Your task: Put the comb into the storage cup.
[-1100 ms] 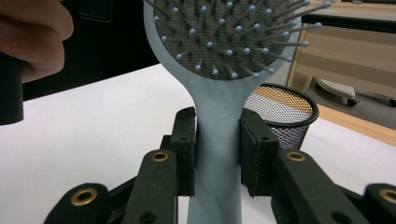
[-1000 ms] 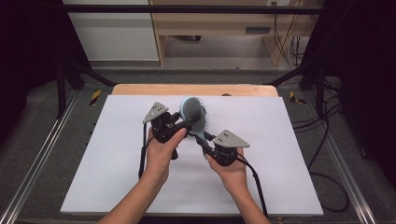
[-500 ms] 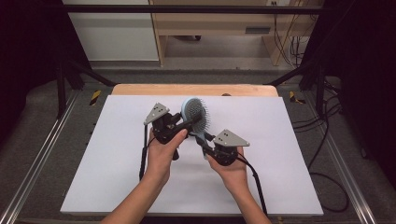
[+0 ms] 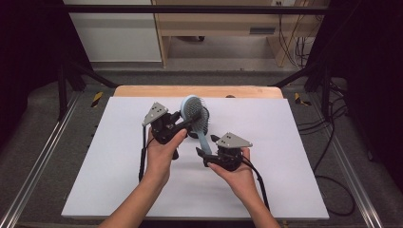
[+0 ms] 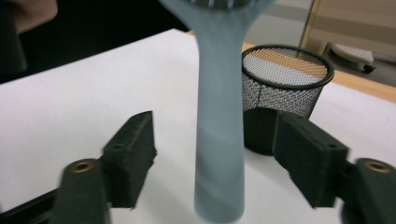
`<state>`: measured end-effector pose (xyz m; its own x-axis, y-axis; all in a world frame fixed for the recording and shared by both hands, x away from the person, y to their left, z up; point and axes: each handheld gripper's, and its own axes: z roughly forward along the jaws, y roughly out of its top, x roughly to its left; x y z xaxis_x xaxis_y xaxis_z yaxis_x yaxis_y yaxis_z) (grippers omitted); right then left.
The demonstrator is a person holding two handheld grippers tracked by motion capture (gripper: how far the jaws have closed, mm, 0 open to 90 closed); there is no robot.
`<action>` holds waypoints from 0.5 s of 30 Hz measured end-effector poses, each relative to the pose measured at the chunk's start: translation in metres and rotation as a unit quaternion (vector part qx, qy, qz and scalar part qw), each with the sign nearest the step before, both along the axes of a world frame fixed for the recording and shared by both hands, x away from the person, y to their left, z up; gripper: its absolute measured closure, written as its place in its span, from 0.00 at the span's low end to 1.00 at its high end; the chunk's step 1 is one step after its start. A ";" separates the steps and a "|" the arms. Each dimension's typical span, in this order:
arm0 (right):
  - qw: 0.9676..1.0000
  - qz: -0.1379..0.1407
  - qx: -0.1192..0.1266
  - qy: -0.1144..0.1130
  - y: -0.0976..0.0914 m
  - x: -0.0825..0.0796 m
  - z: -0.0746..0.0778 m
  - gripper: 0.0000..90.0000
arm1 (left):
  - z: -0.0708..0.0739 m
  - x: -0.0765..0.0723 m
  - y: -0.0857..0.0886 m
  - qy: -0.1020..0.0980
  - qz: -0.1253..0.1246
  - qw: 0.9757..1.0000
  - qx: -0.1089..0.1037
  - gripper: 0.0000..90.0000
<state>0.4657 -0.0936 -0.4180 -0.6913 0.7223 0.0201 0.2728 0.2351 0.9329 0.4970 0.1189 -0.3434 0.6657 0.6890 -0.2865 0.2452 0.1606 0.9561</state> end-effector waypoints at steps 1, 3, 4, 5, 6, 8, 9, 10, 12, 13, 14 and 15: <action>1.000 0.002 -0.003 0.007 -0.002 -0.001 -0.001 0.28 | 0.001 0.000 0.001 0.000 0.001 1.000 -0.003 0.58; 1.000 0.006 -0.009 0.018 -0.006 -0.002 -0.003 0.27 | 0.002 0.001 0.003 -0.001 0.003 1.000 -0.006 0.58; 1.000 0.007 -0.012 0.025 -0.009 -0.002 -0.005 0.27 | 0.002 0.002 0.003 -0.002 0.003 1.000 -0.006 0.58; 0.999 0.005 -0.014 0.031 -0.013 -0.003 -0.007 0.26 | 0.002 0.002 0.003 -0.003 0.002 1.000 -0.005 0.58; 0.999 0.002 -0.012 0.035 -0.017 -0.003 -0.008 0.26 | 0.003 0.002 0.003 -0.006 0.001 1.000 -0.003 0.58; 0.999 -0.004 -0.008 0.042 -0.025 -0.003 -0.012 0.24 | 0.003 0.001 0.004 -0.009 0.001 1.000 -0.001 0.58; 0.999 -0.007 -0.009 0.047 -0.029 -0.002 -0.014 0.23 | 0.003 0.001 0.004 -0.009 0.001 1.000 -0.002 0.58; 0.999 -0.009 -0.008 0.047 -0.031 -0.002 -0.015 0.22 | 0.003 0.001 0.004 -0.009 0.002 1.000 -0.003 0.58; 0.999 -0.007 -0.006 0.047 -0.035 -0.003 -0.016 0.21 | 0.004 0.000 0.004 -0.011 0.001 1.000 -0.004 0.58; 0.999 -0.002 -0.006 0.048 -0.037 -0.003 -0.016 0.21 | 0.005 0.000 0.005 -0.014 0.001 1.000 -0.003 0.58; 0.999 0.000 -0.011 0.045 -0.038 -0.004 -0.016 0.21 | 0.005 0.000 0.005 -0.016 0.002 1.000 -0.003 0.58; 0.999 0.002 -0.016 0.042 -0.039 -0.005 -0.017 0.20 | 0.006 -0.001 0.005 -0.018 0.002 1.000 -0.002 0.58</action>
<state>0.4607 -0.1323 -0.4347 -0.6911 0.7207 0.0547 0.3485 0.2660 0.8988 0.4963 0.1239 -0.3373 0.6726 0.6906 -0.2657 0.2108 0.1654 0.9634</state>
